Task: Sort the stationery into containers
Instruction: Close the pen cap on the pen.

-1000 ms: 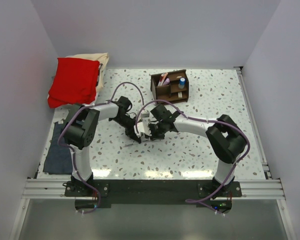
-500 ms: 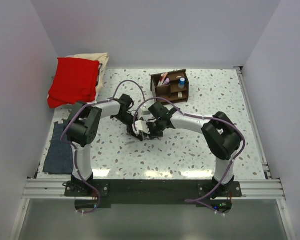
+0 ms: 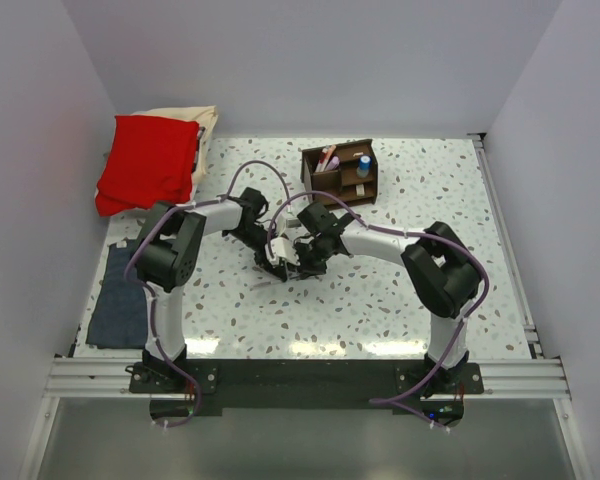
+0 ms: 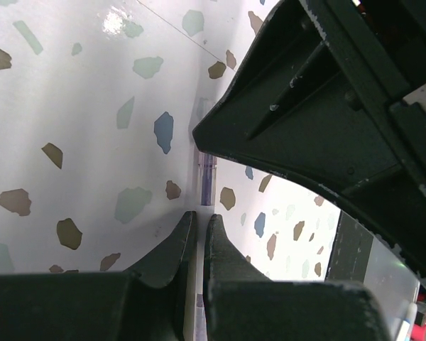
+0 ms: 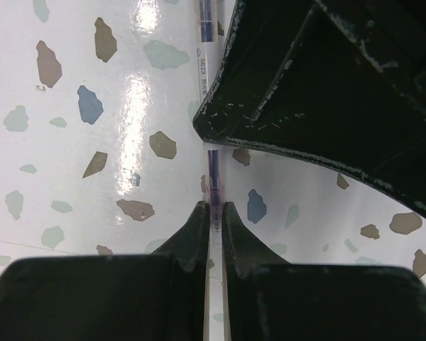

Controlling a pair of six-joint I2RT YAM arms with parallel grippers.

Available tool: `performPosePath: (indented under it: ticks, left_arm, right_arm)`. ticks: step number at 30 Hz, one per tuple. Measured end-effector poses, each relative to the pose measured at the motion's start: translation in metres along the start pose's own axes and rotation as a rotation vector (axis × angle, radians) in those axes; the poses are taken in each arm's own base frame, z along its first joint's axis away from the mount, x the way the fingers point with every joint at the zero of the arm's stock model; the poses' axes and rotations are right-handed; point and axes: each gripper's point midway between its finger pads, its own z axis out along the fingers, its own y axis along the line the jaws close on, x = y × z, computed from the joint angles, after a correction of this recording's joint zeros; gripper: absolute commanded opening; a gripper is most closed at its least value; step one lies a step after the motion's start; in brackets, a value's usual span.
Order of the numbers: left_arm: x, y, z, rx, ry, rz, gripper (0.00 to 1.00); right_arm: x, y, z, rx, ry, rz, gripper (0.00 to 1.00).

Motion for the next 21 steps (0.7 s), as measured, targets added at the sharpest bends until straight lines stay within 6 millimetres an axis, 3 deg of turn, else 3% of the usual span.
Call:
performPosePath:
  ticks: [14,17,19,20,21]
  left_arm:
    - [-0.0011,-0.0022,0.0031,0.002,0.006,-0.036,0.00]
    - [-0.0001,-0.0027,0.0027,-0.006,0.008,-0.009,0.00]
    - [0.0006,-0.0035,0.0028,-0.015,0.013,0.026,0.00]
    - [0.0010,-0.0039,0.0028,-0.020,0.014,0.045,0.00]
    - [0.0016,-0.0045,0.0031,-0.023,0.015,0.060,0.00]
  right_arm:
    - [0.0027,0.0040,0.0002,0.011,0.024,0.098,0.00]
    - [0.0031,0.0044,-0.0007,0.013,0.030,0.098,0.10]
    - [0.0032,0.0050,-0.0015,0.012,0.032,0.100,0.10]
    - [0.0031,0.0053,-0.0021,0.012,0.032,0.100,0.10]
    - [0.0032,0.0058,-0.0025,0.011,0.033,0.101,0.03]
